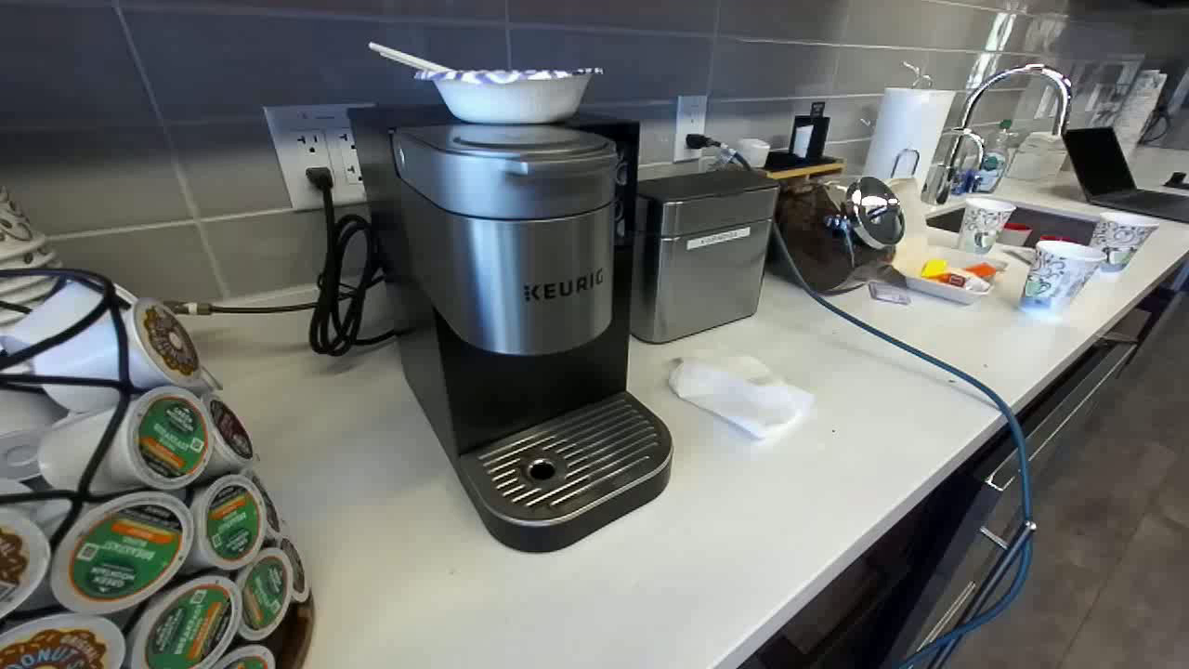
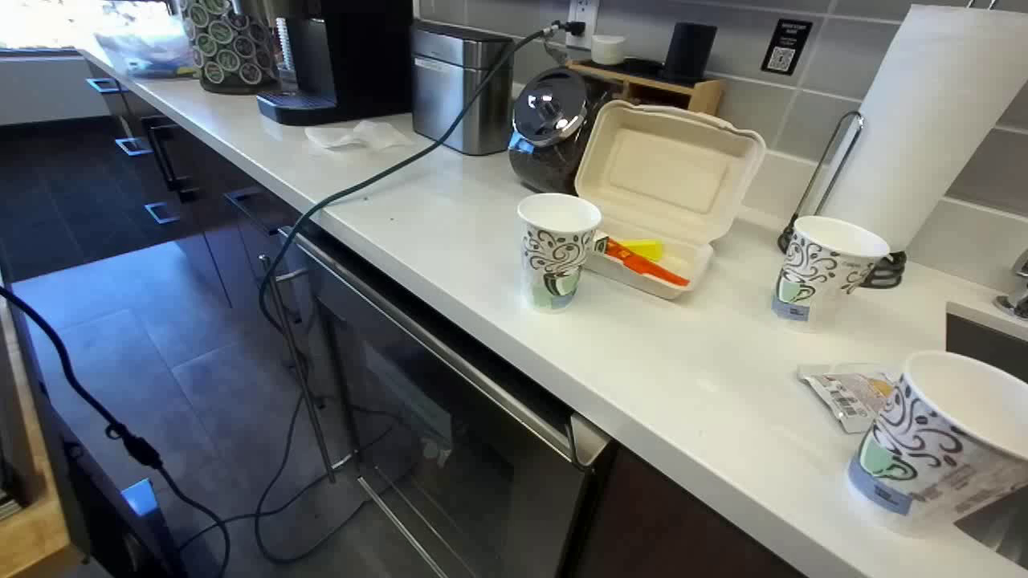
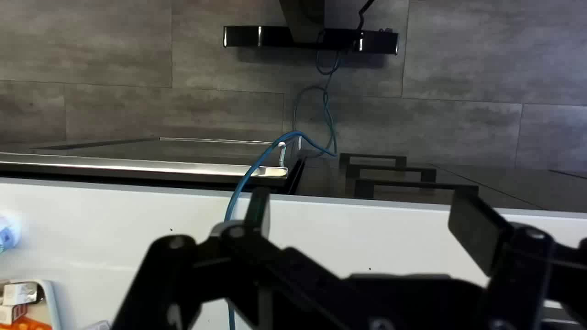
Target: Remove the lid from the container
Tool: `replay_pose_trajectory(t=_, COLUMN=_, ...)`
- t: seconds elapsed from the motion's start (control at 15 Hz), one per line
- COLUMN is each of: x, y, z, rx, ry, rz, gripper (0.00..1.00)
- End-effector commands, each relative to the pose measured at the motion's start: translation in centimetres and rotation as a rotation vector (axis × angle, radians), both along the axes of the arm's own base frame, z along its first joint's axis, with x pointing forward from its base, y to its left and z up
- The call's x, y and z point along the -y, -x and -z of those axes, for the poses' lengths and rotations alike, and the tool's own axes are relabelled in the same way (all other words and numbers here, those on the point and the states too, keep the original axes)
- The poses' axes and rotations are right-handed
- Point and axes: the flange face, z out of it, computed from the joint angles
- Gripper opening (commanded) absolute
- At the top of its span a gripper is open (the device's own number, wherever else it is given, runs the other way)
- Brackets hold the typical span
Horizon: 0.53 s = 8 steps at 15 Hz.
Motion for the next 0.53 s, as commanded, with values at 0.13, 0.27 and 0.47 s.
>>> replay_pose_trajectory(t=0.13, x=0.0, y=0.0, z=0.0, rx=-0.001, ry=0.000, rz=0.000, gripper=1.00)
replay_pose_trajectory(t=0.27, x=0.0, y=0.0, z=0.0, rx=-0.001, ry=0.000, rz=0.000, gripper=1.00)
replay_pose_trajectory(t=0.47, x=1.7, y=-0.7, z=-0.1, rx=0.067, ry=0.008, rz=0.048, gripper=1.00)
